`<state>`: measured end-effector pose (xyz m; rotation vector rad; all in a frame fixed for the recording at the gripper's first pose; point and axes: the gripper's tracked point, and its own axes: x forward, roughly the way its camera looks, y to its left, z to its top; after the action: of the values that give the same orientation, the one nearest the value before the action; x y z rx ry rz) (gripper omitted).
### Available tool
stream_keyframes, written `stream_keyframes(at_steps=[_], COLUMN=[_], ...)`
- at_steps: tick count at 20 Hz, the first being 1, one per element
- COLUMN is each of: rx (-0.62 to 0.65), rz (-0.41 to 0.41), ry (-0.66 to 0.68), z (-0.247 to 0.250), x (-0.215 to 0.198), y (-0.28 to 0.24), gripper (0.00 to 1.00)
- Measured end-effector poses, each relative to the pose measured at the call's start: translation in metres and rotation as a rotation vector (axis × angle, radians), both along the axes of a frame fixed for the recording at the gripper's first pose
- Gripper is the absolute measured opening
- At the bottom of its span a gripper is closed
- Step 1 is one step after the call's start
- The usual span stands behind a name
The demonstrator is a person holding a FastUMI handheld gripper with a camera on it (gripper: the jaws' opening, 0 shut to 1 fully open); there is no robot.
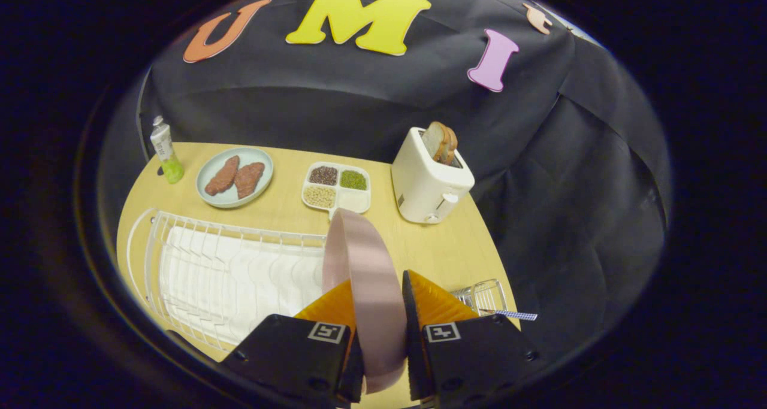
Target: Take the plate from the dish rack, then take the spoon from the basket and place it into the plate.
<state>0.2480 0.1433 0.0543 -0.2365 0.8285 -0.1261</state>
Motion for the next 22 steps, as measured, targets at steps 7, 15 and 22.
stream_keyframes(at_steps=[7,15,22], rx=[0.224,0.487,0.738], rz=[0.131,0.174,0.132], ry=[-0.028,0.004,0.14], z=[0.007,-0.049,-0.143], x=[-0.074,-0.176,-0.219], y=[0.021,0.008,0.007], gripper=[0.34,0.34,0.34])
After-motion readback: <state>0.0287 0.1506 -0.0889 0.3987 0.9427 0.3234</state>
